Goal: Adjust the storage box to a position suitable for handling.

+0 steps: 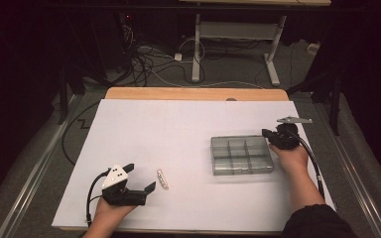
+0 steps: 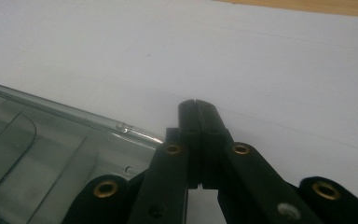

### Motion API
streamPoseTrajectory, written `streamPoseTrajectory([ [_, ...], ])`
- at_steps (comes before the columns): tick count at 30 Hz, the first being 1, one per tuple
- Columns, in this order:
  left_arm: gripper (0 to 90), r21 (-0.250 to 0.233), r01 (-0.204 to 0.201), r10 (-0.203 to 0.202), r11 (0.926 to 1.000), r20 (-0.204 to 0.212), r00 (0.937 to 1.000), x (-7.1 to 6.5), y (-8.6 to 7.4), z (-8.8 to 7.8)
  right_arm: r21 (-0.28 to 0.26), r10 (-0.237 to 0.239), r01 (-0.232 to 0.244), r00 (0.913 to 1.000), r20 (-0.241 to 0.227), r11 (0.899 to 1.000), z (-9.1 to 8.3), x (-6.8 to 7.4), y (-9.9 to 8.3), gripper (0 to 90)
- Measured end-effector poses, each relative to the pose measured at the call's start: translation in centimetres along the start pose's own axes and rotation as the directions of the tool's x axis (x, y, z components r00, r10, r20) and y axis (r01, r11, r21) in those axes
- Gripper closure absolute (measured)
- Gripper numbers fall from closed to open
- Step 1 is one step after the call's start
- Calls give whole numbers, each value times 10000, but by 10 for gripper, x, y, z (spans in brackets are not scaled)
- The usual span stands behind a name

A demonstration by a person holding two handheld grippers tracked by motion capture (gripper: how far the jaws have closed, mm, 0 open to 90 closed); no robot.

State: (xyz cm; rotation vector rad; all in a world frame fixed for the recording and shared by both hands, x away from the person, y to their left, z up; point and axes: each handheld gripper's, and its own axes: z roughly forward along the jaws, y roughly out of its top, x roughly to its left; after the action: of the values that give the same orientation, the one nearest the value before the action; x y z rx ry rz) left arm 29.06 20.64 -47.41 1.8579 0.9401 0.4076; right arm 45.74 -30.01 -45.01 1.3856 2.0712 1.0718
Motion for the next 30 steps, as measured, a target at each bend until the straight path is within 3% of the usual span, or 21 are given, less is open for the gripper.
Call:
streamPoseTrajectory([
  [2, 0, -16, -4, 4, 10000, 26, 10000, 0, 0, 0, -171, -116, 113, 9998, -175, 9998, -1, 12, -5, 900],
  [9, 0, -53, 73, -73, 10000, 149, 9999, 0, 1, 1, -298, -223, 210, 9988, -437, 9993, -9, 28, -15, 900],
  [17, 11, -162, 138, -131, 9998, 421, 9990, -2, 4, 1, -459, -642, 606, 9946, -817, 9971, -21, 58, -30, 900],
  [21, 133, -315, 336, -312, 9989, 764, 9966, -3, 5, -1, -528, -783, 743, 9938, -793, 9958, -27, 72, -36, 900],
  [25, 195, -126, 572, -559, 9983, 858, 9947, -6, 6, 1, -566, -919, 880, 9933, -703, 9945, -32, 88, -42, 900],
  [26, 236, -100, 569, -559, 9983, 858, 9947, -7, 6, 1, -591, -1000, 968, 9936, -531, 9935, -34, 97, -44, 900],
  [30, 357, 289, 730, -748, 9969, 651, 9951, -10, 8, 4, -603, -1211, 1177, 9911, -546, 9912, -36, 117, -48, 900],
])
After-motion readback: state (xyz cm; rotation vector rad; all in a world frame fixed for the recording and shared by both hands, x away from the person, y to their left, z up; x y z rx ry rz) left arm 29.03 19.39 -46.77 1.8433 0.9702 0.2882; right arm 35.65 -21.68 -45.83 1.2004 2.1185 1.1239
